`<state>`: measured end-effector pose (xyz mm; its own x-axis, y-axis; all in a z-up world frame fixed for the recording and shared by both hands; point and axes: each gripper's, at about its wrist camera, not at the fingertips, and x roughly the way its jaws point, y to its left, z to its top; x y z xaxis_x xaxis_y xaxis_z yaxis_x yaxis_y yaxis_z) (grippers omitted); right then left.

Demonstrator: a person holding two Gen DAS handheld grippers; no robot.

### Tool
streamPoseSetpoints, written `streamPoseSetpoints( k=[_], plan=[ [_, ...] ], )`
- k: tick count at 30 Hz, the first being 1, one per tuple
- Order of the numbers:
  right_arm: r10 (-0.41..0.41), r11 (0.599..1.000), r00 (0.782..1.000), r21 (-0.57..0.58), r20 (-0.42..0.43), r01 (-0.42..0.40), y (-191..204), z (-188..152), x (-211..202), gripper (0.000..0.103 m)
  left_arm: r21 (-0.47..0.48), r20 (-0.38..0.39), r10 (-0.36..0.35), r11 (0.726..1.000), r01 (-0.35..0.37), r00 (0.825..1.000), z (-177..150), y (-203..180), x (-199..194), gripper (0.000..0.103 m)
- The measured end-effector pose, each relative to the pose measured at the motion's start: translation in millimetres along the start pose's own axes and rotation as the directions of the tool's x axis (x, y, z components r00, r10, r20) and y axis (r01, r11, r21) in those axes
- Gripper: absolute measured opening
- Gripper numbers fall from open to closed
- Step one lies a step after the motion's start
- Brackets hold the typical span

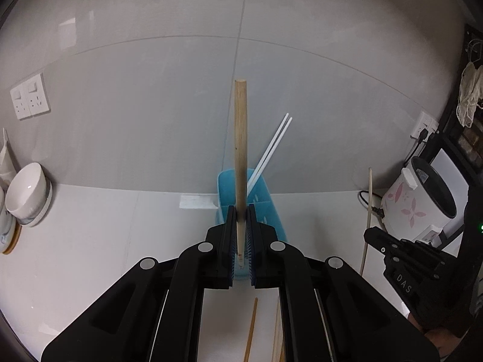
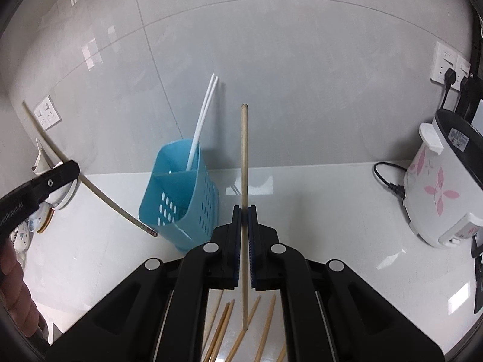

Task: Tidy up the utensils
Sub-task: 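Lift both held chopsticks and carry them toward the blue utensil holder, then open the left tool to drop its chopstick into the blue holder while the right tool holds its chopstick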

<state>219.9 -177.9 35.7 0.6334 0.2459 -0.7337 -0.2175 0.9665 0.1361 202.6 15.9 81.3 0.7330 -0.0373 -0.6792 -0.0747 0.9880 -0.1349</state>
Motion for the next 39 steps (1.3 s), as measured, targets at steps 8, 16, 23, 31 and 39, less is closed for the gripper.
streamPoseSetpoints(
  k=[8,16,23,31,39],
  plan=[
    [0.010,1.000,0.999,-0.010,0.035,-0.010,2,16,-5,0.003,-0.005,0.016,-0.016,1.000,0.016,1.000,33,-8,-7,0.006],
    [0.019,1.000,0.998,-0.012,0.060,-0.018,4,33,-5,0.003,-0.004,0.011,-0.018,1.000,0.018,1.000,54,-16,10,0.006],
    [0.028,1.000,0.998,-0.013,0.048,-0.028,5,35,6,0.003,0.010,-0.068,0.005,1.000,-0.004,0.998,46,-18,52,0.006],
    [0.035,0.999,0.999,-0.011,0.031,-0.034,5,35,16,0.003,0.024,-0.129,0.013,1.000,-0.011,0.992,34,-20,89,0.006],
    [0.041,0.999,0.999,-0.006,0.015,-0.041,5,35,24,0.003,0.041,-0.172,0.020,0.999,-0.013,0.985,28,-18,113,0.006]
  ],
)
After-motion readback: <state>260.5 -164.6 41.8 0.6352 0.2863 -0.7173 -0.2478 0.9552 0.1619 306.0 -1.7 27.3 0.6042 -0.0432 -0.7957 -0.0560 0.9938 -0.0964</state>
